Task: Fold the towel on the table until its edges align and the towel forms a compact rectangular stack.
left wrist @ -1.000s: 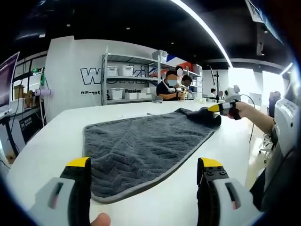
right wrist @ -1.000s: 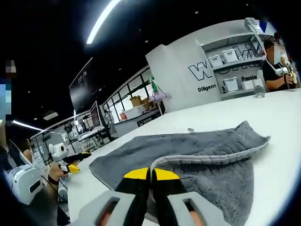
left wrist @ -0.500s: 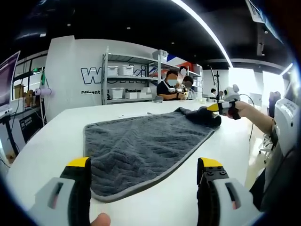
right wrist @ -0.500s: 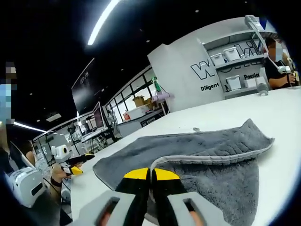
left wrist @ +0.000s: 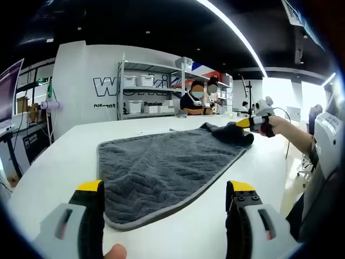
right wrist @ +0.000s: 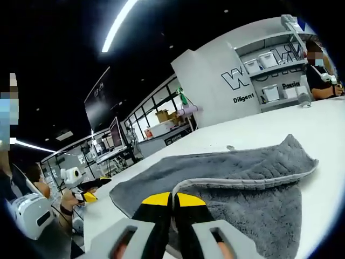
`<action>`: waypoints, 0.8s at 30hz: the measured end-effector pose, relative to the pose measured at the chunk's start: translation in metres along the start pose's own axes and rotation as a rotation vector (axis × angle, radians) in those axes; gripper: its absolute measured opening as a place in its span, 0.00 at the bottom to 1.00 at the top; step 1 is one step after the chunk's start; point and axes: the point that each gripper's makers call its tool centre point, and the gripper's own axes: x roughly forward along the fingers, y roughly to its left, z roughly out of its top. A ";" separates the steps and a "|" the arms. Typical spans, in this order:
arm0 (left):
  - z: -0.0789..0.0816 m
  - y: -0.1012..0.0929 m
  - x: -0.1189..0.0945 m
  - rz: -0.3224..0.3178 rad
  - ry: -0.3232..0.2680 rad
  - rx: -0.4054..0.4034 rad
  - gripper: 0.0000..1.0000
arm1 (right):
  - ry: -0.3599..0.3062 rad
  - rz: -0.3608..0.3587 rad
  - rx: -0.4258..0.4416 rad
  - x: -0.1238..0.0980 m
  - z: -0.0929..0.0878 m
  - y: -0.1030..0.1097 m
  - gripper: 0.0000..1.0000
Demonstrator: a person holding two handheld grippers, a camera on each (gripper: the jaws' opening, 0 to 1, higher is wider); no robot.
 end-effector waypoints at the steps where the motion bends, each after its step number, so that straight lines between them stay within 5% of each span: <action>1: 0.000 0.000 0.000 0.000 0.000 0.000 0.98 | 0.003 0.004 0.000 0.001 0.000 0.001 0.03; 24: -0.003 0.000 -0.005 0.009 0.010 -0.004 0.98 | 0.018 0.060 0.000 0.018 0.000 0.015 0.03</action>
